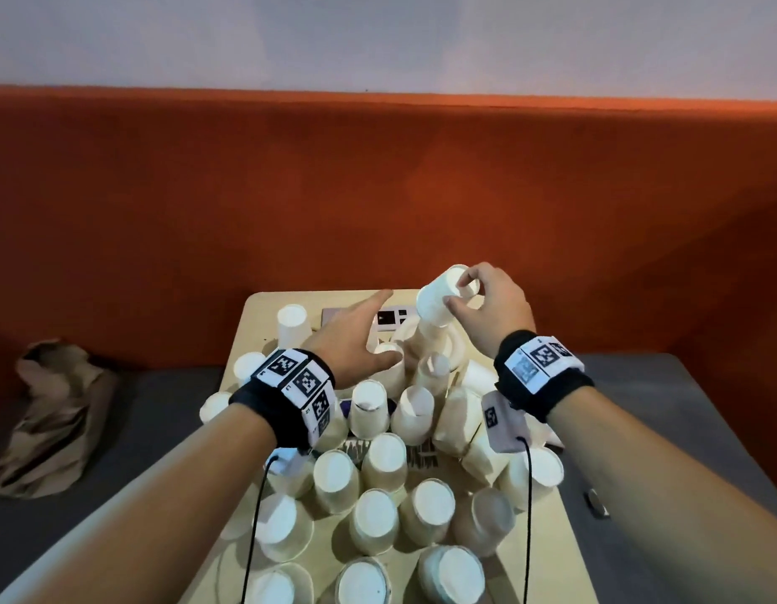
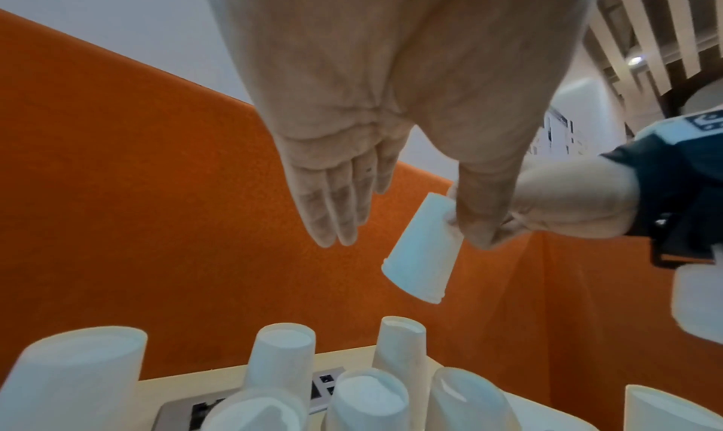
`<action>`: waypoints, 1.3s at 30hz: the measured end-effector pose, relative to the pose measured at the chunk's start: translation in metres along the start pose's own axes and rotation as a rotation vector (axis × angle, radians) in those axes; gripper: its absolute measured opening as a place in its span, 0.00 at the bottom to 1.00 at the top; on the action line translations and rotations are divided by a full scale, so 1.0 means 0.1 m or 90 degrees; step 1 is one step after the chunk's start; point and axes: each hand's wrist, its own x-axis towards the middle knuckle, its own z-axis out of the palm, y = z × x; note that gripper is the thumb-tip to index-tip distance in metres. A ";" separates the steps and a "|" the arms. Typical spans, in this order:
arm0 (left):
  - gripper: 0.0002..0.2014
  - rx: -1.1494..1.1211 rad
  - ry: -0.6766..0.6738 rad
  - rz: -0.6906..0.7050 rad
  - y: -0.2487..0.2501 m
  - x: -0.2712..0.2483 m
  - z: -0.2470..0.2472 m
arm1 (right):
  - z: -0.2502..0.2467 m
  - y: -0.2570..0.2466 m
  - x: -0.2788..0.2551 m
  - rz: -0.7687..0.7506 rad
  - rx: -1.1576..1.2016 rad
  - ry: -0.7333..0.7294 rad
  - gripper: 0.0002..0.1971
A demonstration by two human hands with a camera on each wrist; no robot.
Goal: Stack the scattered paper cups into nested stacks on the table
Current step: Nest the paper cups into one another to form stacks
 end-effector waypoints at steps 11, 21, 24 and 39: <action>0.40 0.013 -0.015 -0.035 -0.10 0.02 0.11 | 0.35 0.24 0.25 0.003 -0.110 -0.094 0.12; 0.39 0.141 -0.138 0.004 0.15 0.25 0.40 | 0.61 0.36 0.28 0.004 -0.132 -0.157 0.11; 0.36 0.180 -0.177 0.033 0.24 0.36 0.48 | 0.67 0.41 0.29 0.009 -0.152 -0.186 0.12; 0.26 0.274 -0.120 0.130 0.64 0.54 0.63 | -0.33 0.88 0.16 0.097 0.037 -0.014 0.09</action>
